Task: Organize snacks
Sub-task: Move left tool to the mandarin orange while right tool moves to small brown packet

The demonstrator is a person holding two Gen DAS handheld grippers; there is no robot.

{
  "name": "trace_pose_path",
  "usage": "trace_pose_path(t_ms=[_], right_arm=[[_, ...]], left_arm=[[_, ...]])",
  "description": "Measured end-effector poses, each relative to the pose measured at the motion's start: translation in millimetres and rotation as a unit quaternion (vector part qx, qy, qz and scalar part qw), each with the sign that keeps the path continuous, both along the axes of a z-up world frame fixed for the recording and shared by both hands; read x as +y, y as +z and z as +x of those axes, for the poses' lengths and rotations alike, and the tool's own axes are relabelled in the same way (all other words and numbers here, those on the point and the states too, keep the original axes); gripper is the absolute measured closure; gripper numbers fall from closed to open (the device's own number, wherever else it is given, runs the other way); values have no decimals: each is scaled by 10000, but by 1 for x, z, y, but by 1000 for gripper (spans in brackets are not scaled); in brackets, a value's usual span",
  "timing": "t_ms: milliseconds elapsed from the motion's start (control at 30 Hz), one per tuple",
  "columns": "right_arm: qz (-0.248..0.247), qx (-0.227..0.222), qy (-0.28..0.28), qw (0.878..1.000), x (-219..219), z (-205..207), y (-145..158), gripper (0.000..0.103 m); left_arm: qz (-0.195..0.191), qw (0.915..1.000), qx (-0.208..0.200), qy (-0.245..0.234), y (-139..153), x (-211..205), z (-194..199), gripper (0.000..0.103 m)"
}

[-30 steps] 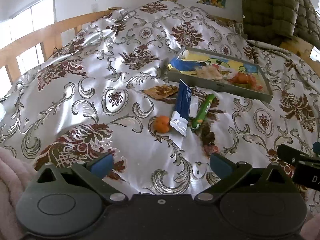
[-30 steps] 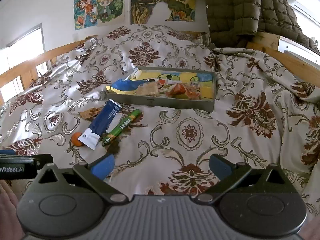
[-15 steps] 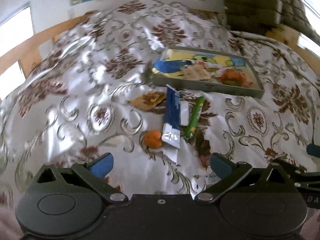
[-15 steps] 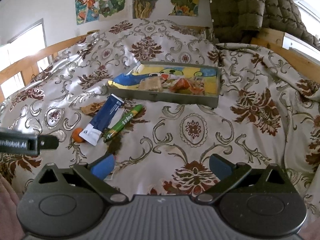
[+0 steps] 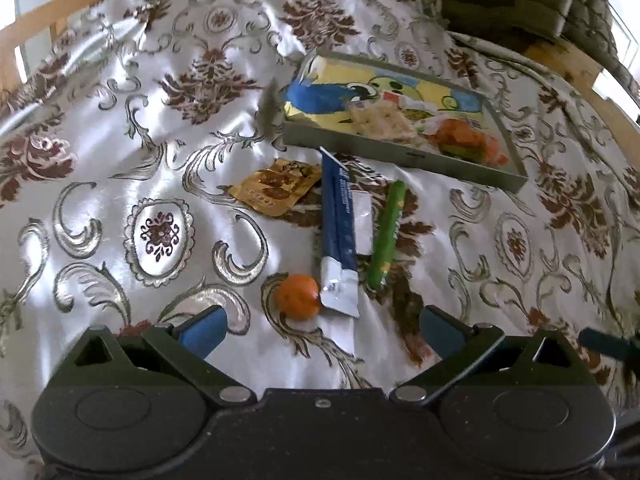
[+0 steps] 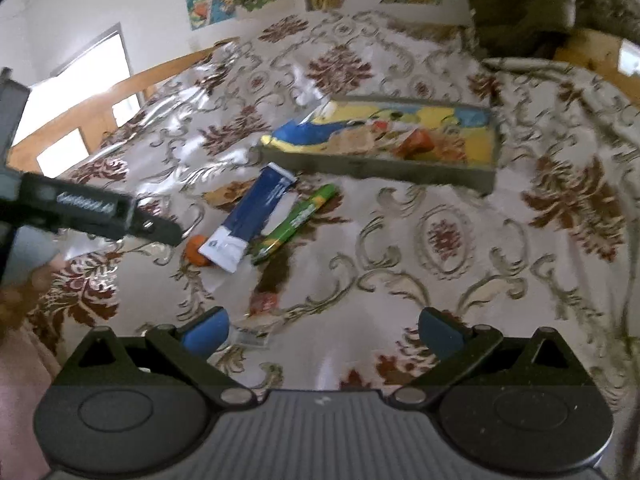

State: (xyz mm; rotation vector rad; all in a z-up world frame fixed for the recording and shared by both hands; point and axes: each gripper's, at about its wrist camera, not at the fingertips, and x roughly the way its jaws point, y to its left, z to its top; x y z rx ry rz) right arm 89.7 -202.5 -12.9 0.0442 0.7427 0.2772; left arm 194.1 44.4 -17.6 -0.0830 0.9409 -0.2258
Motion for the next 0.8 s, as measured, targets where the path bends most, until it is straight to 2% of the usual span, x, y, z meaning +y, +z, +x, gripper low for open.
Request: trace_pose_path(t_ms=[300,433,500,667,800], right_arm=[[-184,578,911,9940,24,26,-21,0],[-560,527,1116,9908,37,35,-30,0],[-621,430,1082,9913,40,39,-33,0],[-298,350,1069,9932,42,52,-33,0],[-428,365,1058,9928,52,69,-38,2]], left_arm=[[4,10000,-13,-71,-12,10,24,1],[42,9999,93,-60,-14,16,31,1],[181,9997,117,-61,-13,18,34,1],[590,9973,-160,-407,-8,16,33,1],[821,9940,-36,-725,-17,13,38,1]])
